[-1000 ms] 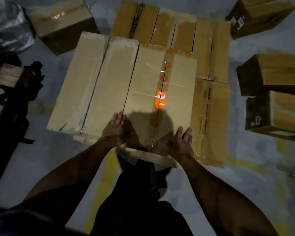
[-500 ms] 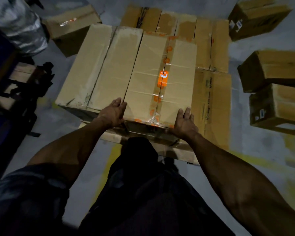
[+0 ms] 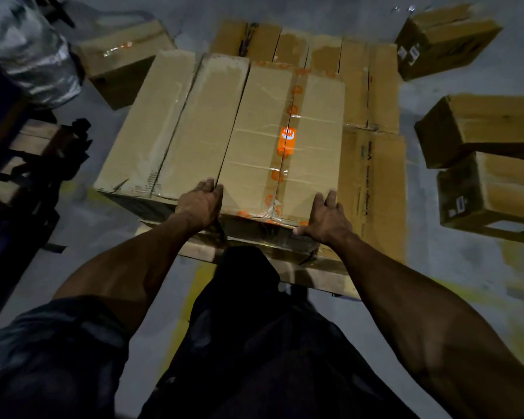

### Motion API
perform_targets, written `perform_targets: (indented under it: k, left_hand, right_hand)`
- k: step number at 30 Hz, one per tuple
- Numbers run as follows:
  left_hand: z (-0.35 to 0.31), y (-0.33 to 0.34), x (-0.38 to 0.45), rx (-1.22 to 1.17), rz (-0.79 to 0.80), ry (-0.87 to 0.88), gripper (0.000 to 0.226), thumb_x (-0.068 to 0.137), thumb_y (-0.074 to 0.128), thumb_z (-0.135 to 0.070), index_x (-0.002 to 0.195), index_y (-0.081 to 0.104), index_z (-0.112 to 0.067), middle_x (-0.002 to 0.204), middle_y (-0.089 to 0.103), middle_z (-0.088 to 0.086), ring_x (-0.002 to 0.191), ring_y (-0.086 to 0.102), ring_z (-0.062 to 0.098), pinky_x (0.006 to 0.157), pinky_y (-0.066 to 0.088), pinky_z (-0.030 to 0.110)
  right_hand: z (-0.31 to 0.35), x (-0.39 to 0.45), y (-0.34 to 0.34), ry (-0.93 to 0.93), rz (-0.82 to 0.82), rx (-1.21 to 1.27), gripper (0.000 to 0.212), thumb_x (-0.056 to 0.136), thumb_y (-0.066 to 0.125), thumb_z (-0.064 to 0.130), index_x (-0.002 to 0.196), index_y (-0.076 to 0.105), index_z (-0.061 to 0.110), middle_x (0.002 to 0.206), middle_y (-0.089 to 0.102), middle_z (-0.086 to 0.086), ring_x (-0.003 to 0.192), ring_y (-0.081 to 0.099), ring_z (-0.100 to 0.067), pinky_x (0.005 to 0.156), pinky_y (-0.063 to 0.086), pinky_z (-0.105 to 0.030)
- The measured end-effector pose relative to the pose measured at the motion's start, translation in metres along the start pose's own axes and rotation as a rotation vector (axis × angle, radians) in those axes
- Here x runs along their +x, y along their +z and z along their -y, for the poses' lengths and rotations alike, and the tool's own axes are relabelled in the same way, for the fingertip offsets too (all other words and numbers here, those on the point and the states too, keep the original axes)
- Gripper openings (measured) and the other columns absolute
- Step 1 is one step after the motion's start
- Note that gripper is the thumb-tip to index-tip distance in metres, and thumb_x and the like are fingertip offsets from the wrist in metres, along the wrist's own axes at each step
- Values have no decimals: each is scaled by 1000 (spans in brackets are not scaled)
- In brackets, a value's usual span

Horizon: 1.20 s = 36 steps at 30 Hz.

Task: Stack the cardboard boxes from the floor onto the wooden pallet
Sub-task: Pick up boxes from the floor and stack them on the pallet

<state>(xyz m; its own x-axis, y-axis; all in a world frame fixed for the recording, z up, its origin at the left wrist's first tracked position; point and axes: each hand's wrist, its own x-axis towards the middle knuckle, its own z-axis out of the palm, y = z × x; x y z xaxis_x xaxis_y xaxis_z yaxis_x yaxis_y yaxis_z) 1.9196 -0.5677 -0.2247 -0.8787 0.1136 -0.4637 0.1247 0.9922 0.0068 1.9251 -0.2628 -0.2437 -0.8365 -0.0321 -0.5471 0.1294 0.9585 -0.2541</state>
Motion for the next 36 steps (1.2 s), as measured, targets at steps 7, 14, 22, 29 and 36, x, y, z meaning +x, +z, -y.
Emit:
perform_targets:
  k: [7,14,22,29,36]
  left_hand:
    - [-16,-5,-18,-102,88,-15,65,98,58,-38,149,33,-9,163,22,17,149,23,34,120,29,44]
    - [-68,-34,-69,-40,53,93,53,100,50,-44,143,46,-13,151,43,11,137,43,29,109,42,43]
    - [-140,-68,-112,-83,-25,242,41,97,52,-42,128,57,-15,123,64,15,113,59,32,92,52,39]
    - [-210,-85,-93,-108,-27,473,46,101,47,-40,138,54,-13,129,64,15,116,59,32,94,51,39]
    - [-286,-93,-62,-42,6,672,47,101,48,-41,138,55,-12,131,64,16,119,59,34,96,50,37]
  right_hand:
    - [1,-27,-4,14,32,44,84,87,68,55,149,30,13,165,9,-16,144,27,-39,110,39,-50]
    - [14,-110,-28,144,-123,393,66,92,59,54,143,47,14,143,56,-11,129,52,-34,99,47,-40]
    - [-30,-207,-38,333,-287,538,62,95,58,47,145,47,12,144,54,-14,131,51,-36,100,45,-40]
    - [-71,-246,-30,563,-375,667,60,94,58,46,145,49,16,143,56,-13,130,53,-34,102,45,-40]
    - [-109,-267,-23,756,-467,755,66,96,57,50,148,45,11,150,50,-12,138,46,-31,108,40,-38]
